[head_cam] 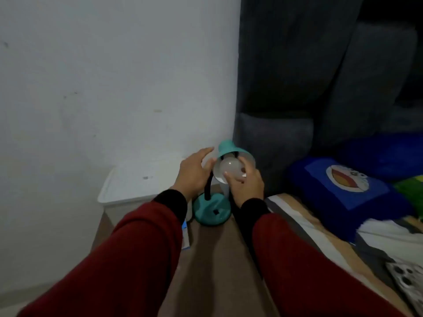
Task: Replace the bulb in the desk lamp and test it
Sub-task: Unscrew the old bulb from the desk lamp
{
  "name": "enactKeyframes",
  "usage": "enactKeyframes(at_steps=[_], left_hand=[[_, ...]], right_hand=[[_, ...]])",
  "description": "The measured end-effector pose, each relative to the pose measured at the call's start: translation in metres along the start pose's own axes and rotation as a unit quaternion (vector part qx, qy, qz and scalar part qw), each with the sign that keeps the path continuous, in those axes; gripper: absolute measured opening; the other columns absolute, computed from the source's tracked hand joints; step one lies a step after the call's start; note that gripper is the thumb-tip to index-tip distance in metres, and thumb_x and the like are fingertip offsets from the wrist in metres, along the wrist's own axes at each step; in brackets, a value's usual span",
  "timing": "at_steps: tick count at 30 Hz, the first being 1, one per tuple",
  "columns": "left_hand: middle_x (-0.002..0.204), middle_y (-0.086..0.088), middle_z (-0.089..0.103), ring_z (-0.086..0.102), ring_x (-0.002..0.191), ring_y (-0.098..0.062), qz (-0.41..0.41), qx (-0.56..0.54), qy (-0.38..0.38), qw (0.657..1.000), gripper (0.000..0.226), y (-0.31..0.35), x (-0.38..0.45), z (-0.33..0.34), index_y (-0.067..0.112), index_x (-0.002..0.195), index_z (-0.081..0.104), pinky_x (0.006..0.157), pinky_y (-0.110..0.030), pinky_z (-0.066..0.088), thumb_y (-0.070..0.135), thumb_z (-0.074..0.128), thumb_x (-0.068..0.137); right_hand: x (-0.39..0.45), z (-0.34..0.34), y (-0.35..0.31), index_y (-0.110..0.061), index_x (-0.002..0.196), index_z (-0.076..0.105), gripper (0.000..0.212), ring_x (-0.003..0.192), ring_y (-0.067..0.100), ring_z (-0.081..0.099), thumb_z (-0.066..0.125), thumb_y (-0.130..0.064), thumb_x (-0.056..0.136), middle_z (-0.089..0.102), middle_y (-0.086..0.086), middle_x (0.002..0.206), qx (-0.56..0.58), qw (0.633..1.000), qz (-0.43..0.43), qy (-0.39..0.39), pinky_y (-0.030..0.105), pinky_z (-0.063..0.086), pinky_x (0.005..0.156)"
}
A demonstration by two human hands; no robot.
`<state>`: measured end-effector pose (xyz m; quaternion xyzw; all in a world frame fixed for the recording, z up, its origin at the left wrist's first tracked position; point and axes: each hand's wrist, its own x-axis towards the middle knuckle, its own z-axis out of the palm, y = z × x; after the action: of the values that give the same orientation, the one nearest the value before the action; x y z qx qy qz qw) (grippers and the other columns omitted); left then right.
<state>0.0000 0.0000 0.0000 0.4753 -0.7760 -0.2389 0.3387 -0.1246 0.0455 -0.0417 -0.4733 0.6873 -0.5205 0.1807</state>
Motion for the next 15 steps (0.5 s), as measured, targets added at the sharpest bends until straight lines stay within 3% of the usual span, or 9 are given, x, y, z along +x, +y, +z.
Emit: enactKeyframes(at_steps=[4,7,9,15], left_hand=[[0.138,0.005,0.054,0.047,0.129,-0.010,-0.016,-0.069,0.024,0.997,0.037,-0.014,0.010,0.022,0.028,0.132,0.052,0.089,0.001,0.024,0.034,0.047,0.096],[0.133,0.007,0.058,0.048,0.123,-0.002,-0.014,-0.114,0.030,0.993,0.034,-0.022,0.014,0.033,0.030,0.128,0.055,0.095,-0.006,0.032,0.029,0.050,0.095],[0.130,0.007,0.060,0.048,0.116,0.004,-0.012,-0.133,0.048,0.990,0.033,-0.024,0.014,0.035,0.031,0.126,0.057,0.096,-0.010,0.036,0.027,0.052,0.094],[0.127,0.005,0.063,0.051,0.115,0.001,-0.028,-0.170,0.062,0.983,0.032,-0.022,0.016,0.037,0.028,0.124,0.060,0.099,-0.016,0.039,0.022,0.054,0.093]], right_hand=[[0.007,0.028,0.014,-0.025,0.138,0.041,0.065,0.105,0.028,0.062,0.070,-0.032,0.080,0.043,0.013,0.136,0.102,0.992,0.048,0.059,0.032,0.052,0.090],[0.015,0.043,0.022,-0.025,0.137,0.041,0.068,0.112,0.028,0.061,0.070,-0.039,0.077,0.053,0.010,0.134,0.145,0.983,0.067,0.087,0.039,0.051,0.096],[0.018,0.044,0.020,-0.024,0.135,0.044,0.064,0.112,0.026,0.061,0.070,-0.037,0.078,0.058,0.009,0.130,0.157,0.980,0.080,0.096,0.034,0.050,0.096],[0.018,0.039,0.020,-0.018,0.135,0.049,0.058,0.119,0.029,0.050,0.070,-0.015,0.081,0.043,0.018,0.133,0.056,0.993,0.002,0.101,0.033,0.045,0.100]])
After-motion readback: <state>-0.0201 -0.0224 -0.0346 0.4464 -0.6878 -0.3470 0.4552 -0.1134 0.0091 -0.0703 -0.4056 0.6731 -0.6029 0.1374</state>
